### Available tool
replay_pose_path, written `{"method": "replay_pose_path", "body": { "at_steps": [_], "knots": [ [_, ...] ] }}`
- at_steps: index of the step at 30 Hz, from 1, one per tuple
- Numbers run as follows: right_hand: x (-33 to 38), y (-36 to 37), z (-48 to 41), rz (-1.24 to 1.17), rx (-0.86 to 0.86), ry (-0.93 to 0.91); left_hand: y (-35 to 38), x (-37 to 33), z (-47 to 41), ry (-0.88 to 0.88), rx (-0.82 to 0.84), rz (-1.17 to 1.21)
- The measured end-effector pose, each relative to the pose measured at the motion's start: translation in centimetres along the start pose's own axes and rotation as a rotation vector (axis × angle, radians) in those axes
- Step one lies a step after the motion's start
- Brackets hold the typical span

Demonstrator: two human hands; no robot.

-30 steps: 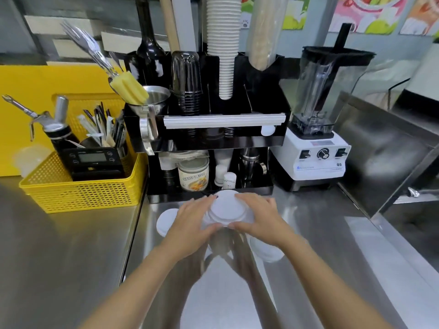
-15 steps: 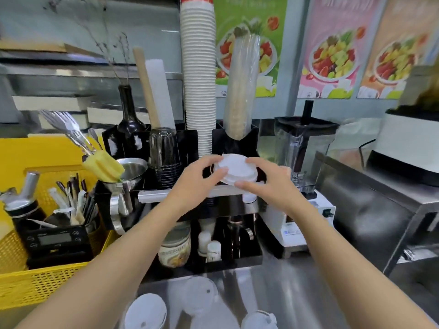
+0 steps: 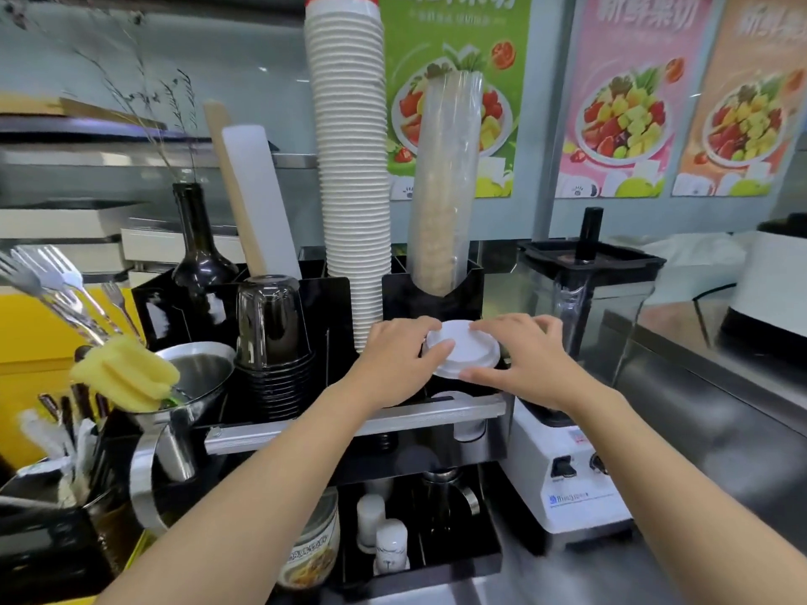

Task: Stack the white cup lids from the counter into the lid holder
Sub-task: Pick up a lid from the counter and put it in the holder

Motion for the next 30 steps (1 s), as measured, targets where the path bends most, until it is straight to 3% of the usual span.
{"method": "replay_pose_path", "body": {
  "at_steps": [5, 20, 26, 30],
  "knots": [
    [-0.5, 1.4, 0.2, 0.035, 0.046, -0.027, 0.7, 0.5, 0.2, 0.016, 0.008, -0.032],
    [-0.2, 2.1, 0.8, 0.23, -0.13, -0.084, 2.0, 0.3, 0.0, -0.03, 0.085, -0.024],
    [-0.4, 3.1, 1.4, 0.205, -0.141, -0.068, 2.6, 1.1, -0.3, 0.027, 0.065, -0.125],
    [-0.7, 3.6, 1.7, 0.182, -0.11, -0.023, 3.7, 1.5, 0.0, 0.062, 0.136, -0.243]
  ]
}}
Point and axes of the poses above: each hand's wrist, its own z-axis away from the middle knuckle, its own y-axis out of the palm, x = y × z, the point moved 4 cm from there along -z, towards the middle knuckle, and after that the axes turned 2 degrees about -y, right-handed, at the moved point
